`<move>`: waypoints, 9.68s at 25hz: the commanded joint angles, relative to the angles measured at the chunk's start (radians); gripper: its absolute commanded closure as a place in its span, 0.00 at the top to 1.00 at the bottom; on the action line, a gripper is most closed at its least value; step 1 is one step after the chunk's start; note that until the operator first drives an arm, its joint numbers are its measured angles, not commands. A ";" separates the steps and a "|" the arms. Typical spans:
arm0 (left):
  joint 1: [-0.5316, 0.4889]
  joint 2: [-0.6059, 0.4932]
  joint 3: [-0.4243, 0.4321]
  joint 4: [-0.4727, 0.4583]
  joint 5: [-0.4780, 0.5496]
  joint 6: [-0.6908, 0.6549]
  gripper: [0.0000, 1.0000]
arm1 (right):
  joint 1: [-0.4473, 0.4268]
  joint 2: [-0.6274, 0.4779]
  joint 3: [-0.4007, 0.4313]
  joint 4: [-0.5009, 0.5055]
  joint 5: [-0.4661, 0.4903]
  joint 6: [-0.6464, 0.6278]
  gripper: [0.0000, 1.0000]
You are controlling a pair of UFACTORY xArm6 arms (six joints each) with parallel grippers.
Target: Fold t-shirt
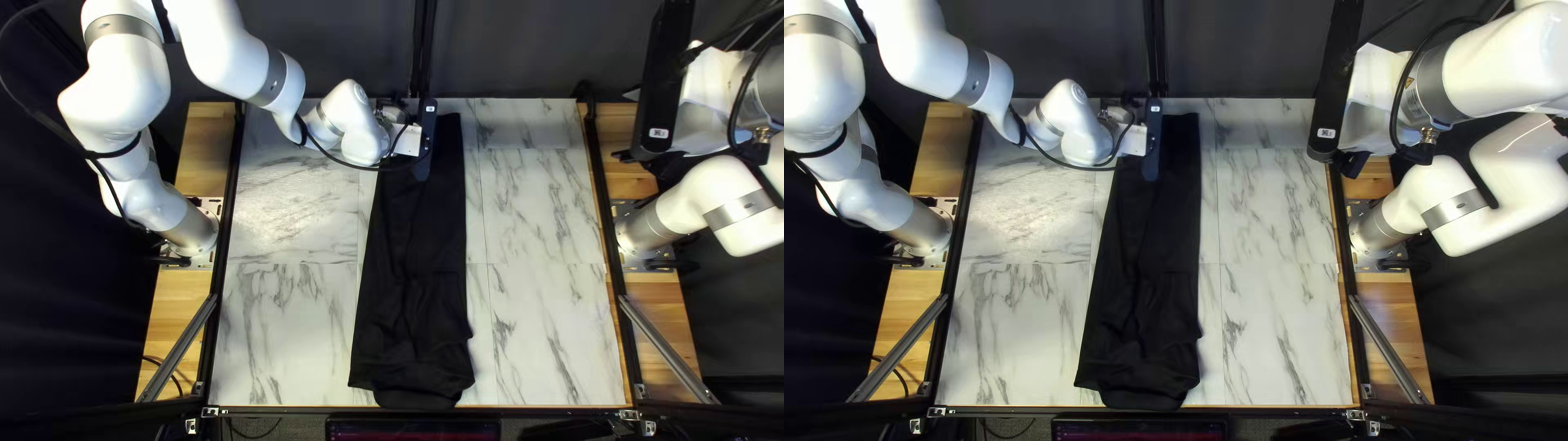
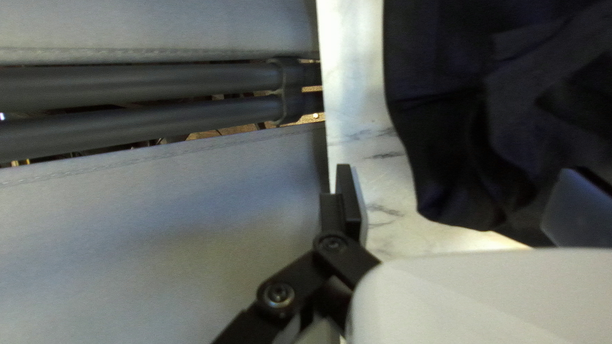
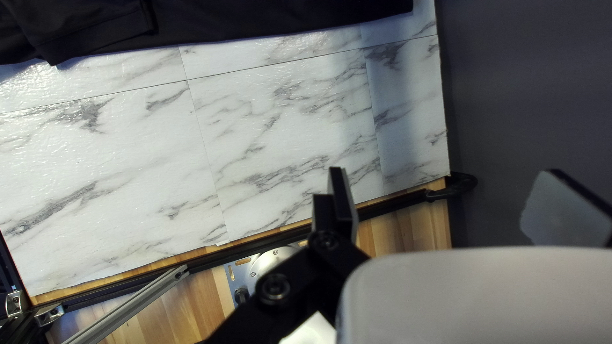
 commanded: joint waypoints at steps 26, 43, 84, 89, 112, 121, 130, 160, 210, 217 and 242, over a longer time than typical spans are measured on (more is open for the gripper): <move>0.071 0.011 -0.042 0.017 0.007 0.055 1.00 | 0.000 0.000 0.000 0.000 0.000 0.000 1.00; 0.011 0.010 -0.005 0.062 -0.018 -0.065 1.00 | 0.000 0.000 0.000 0.000 0.000 0.000 1.00; 0.035 0.005 -0.013 0.085 -0.029 -0.064 1.00 | 0.000 0.000 0.000 0.000 0.000 0.000 1.00; 0.040 0.032 -0.028 0.096 -0.046 -0.082 1.00 | 0.000 0.000 0.000 0.000 0.000 0.000 1.00; 0.112 0.071 -0.063 0.109 -0.076 -0.071 1.00 | 0.000 0.000 0.000 0.000 0.000 0.000 1.00; 0.078 0.059 -0.044 0.109 -0.062 -0.096 1.00 | 0.000 0.000 0.000 0.000 0.000 0.000 1.00; 0.096 0.081 -0.051 0.139 -0.068 -0.124 1.00 | 0.000 0.000 0.000 0.000 0.000 0.000 1.00; 0.114 0.037 -0.081 0.051 0.008 0.070 1.00 | 0.000 0.000 0.000 0.000 0.000 0.000 1.00; 0.123 -0.003 -0.015 0.034 0.002 0.078 1.00 | 0.000 0.000 0.000 0.000 0.000 0.000 1.00; 0.118 -0.014 -0.054 -0.011 0.006 0.165 1.00 | 0.000 0.000 0.000 0.000 0.000 0.000 1.00; 0.053 0.084 -0.249 -0.279 0.017 0.522 1.00 | 0.000 0.000 0.000 0.000 0.000 0.000 1.00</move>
